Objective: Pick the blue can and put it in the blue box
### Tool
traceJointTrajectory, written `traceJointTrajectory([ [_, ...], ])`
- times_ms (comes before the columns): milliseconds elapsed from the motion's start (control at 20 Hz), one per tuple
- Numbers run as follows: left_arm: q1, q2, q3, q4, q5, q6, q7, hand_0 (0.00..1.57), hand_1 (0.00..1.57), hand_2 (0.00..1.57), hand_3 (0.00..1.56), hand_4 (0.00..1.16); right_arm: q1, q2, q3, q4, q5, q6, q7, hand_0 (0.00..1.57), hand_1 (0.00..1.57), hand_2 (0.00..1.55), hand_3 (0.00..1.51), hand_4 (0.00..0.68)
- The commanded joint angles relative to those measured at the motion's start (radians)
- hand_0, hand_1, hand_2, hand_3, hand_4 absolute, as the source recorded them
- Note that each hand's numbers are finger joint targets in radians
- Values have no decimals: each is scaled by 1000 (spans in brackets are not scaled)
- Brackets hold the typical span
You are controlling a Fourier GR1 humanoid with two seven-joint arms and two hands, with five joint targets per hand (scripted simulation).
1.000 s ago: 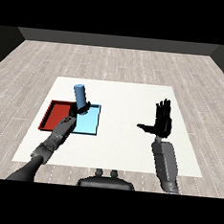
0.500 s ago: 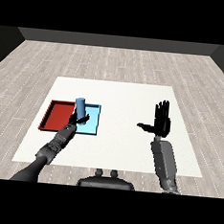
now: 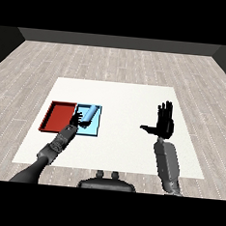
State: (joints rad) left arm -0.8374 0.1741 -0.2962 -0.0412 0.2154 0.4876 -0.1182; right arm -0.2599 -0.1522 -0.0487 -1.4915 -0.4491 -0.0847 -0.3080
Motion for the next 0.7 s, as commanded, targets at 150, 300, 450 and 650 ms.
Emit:
traceJointTrajectory([
  [150,17,5,62,-14,37,150,-94,0,0,0,0,0,-2,54,12,26,-7,28,-67,0,0,0,0,0],
  [300,16,-40,109,-64,73,264,-175,0,0,0,0,0,-5,6,-6,-3,-12,26,-6,0,0,0,0,0],
  [450,43,-13,151,-170,104,252,-356,0,0,0,0,0,-40,23,-15,43,-29,37,-19,0,0,0,0,0],
  [650,22,-63,172,-326,132,86,-483,0,0,0,0,0,-1,11,10,-14,-10,49,-15,0,0,0,0,0],
])
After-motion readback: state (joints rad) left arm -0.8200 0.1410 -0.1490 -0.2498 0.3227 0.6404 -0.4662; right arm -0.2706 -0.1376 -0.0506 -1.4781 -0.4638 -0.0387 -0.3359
